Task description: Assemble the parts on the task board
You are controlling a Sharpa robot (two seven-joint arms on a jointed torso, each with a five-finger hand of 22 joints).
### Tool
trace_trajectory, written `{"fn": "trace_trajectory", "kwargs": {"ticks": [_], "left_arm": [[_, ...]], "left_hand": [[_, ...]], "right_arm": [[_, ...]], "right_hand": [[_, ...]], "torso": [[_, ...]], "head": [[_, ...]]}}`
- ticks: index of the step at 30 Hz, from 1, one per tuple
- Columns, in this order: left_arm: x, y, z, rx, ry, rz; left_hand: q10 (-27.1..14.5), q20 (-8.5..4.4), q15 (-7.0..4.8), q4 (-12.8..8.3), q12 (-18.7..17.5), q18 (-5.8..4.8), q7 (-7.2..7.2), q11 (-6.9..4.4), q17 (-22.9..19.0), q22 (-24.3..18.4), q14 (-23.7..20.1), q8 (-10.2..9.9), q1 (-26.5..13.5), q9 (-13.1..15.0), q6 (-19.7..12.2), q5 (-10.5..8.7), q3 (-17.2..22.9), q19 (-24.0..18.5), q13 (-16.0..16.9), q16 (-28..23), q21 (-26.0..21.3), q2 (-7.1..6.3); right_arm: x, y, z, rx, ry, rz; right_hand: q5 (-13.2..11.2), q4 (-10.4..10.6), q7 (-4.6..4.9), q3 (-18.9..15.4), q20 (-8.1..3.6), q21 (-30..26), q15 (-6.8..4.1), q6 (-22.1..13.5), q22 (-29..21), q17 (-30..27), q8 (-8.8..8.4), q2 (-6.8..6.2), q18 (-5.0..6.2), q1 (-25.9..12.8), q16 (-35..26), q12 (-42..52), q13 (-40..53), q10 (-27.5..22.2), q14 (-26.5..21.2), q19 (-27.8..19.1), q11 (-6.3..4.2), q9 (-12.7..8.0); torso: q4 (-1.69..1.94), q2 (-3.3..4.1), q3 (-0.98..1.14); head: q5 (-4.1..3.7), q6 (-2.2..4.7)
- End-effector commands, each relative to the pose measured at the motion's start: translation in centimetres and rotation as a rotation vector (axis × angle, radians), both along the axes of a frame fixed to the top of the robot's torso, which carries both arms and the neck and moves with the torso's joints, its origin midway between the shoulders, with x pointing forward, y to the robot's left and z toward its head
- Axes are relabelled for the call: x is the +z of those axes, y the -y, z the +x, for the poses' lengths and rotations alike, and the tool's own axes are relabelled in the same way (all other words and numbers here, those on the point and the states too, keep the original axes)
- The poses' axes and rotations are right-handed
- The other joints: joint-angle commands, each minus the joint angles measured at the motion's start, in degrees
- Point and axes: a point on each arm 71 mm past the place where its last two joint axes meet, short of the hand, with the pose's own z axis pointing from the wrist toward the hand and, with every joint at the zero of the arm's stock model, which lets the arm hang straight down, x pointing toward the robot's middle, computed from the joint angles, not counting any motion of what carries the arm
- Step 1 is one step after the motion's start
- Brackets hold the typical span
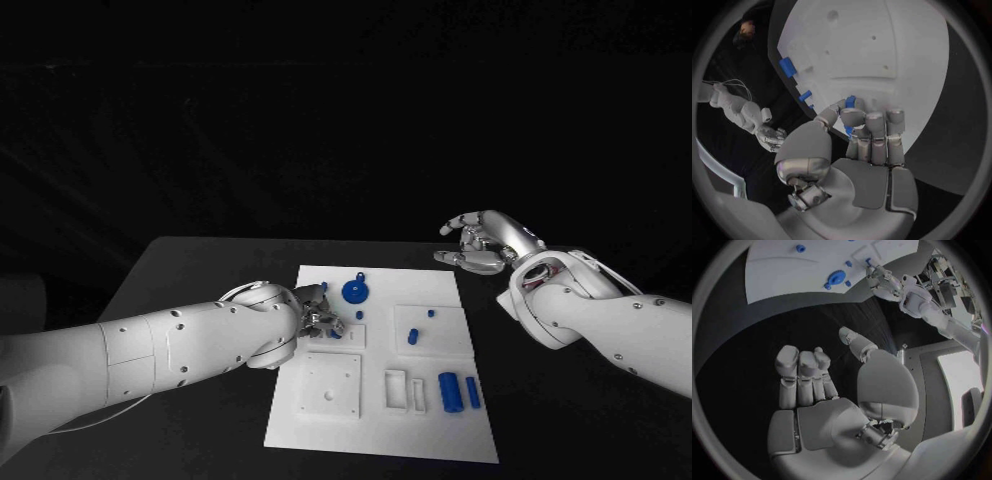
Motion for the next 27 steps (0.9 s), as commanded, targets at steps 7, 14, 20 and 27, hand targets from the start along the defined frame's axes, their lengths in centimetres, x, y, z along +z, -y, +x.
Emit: {"fn": "trace_trajectory", "kwargs": {"ticks": [7,14,20,27], "left_arm": [[-0.27,0.25,-0.03,-0.014,-0.016,-0.004],[-0.30,0.56,0.02,-0.021,-0.021,-0.005],[-0.50,0.59,0.07,-0.019,-0.022,-0.004],[-0.52,0.52,0.09,-0.018,-0.022,-0.004]], "left_hand": [[-3.42,-7.67,-4.14,0.68,0.63,1.16,-6.34,-2.97,-0.52,1.00,2.20,-0.80,-1.08,-0.13,8.35,-4.02,0.20,-0.40,-0.06,0.81,0.45,-0.37],[-3.57,-7.67,-4.21,3.33,0.98,1.39,-6.40,-3.01,-1.28,0.84,1.93,-1.39,-2.58,-0.15,8.81,-9.26,-0.02,-0.60,-0.38,1.39,0.59,-3.25],[-3.60,-7.67,-4.24,3.79,1.06,1.46,-6.40,-3.02,-1.49,0.82,1.87,-1.55,-2.58,-0.13,8.88,-9.74,0.05,-0.64,-0.48,1.54,0.63,-4.00],[-3.61,-7.69,-4.25,3.95,1.11,1.52,-6.41,-3.03,-1.61,0.81,1.83,-1.62,-2.34,-0.11,8.93,-9.92,0.21,-0.65,-0.53,1.63,0.67,-4.21]], "right_arm": [[-0.06,-0.25,0.05,0.014,-0.008,-0.007],[-0.07,-0.32,0.05,0.016,-0.009,-0.007],[-0.07,-0.31,0.03,0.017,-0.009,-0.007],[-0.08,-0.28,0.02,0.016,-0.011,-0.008]], "right_hand": [[0.21,0.34,0.18,-0.04,-0.17,-0.36,0.03,0.63,0.27,0.06,0.21,0.19,8.10,0.55,-0.19,0.26,-0.08,-1.09,0.48,0.08,0.87,-0.10],[0.21,0.38,0.18,-0.08,-0.16,-0.38,0.03,0.61,0.27,0.06,0.20,0.17,8.10,0.51,-0.20,0.26,-0.10,-1.10,0.48,0.08,0.87,-0.11],[0.21,0.41,0.19,-0.10,-0.16,-0.39,0.03,0.61,0.28,0.06,0.19,0.18,8.10,0.49,-0.21,0.27,-0.12,-1.11,0.47,0.07,0.88,-0.11],[0.22,0.45,0.19,-0.12,-0.16,-0.40,0.03,0.61,0.28,0.07,0.19,0.18,8.10,0.48,-0.22,0.28,-0.13,-1.12,0.47,0.08,0.88,-0.12]], "torso": [[0.03,0.04,0.06],[0.00,0.00,0.08],[-0.06,0.00,0.07],[0.00,0.01,0.05]], "head": [[-0.04,-0.13],[-0.07,-0.11],[-0.21,-0.16],[-0.29,-0.16]]}}
